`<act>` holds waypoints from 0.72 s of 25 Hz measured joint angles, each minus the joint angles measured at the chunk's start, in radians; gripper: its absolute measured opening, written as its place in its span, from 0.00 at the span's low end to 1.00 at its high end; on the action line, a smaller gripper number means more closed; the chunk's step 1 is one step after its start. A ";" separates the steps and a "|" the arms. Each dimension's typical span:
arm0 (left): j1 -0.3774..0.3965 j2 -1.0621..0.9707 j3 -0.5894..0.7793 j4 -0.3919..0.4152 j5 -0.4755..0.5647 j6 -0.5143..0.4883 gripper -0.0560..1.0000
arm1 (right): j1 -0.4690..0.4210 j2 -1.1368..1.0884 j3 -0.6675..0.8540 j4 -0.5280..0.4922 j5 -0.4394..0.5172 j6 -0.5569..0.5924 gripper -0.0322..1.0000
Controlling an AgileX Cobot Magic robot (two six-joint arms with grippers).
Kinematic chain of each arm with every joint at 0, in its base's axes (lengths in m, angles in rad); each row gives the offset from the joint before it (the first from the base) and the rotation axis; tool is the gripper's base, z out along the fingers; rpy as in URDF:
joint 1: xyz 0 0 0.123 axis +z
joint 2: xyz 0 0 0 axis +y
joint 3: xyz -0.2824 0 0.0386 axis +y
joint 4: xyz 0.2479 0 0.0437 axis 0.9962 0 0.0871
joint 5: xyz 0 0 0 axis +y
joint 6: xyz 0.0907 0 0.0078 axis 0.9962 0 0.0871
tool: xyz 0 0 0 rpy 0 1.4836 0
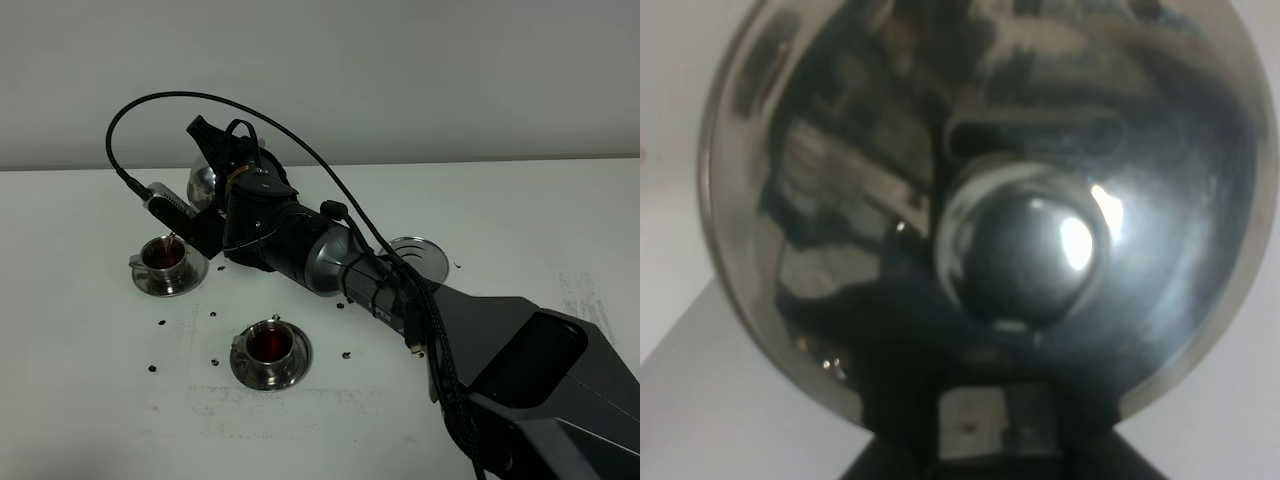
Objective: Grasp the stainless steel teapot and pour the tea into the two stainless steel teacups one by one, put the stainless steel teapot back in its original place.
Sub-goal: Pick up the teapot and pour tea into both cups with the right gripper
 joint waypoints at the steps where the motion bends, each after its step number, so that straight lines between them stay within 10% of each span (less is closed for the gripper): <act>1: 0.000 0.000 0.000 0.000 0.000 0.000 0.56 | 0.000 0.000 0.000 0.000 0.000 0.000 0.20; 18: 0.000 0.000 0.000 0.000 0.000 0.000 0.56 | 0.007 0.000 0.030 -0.039 -0.022 -0.001 0.20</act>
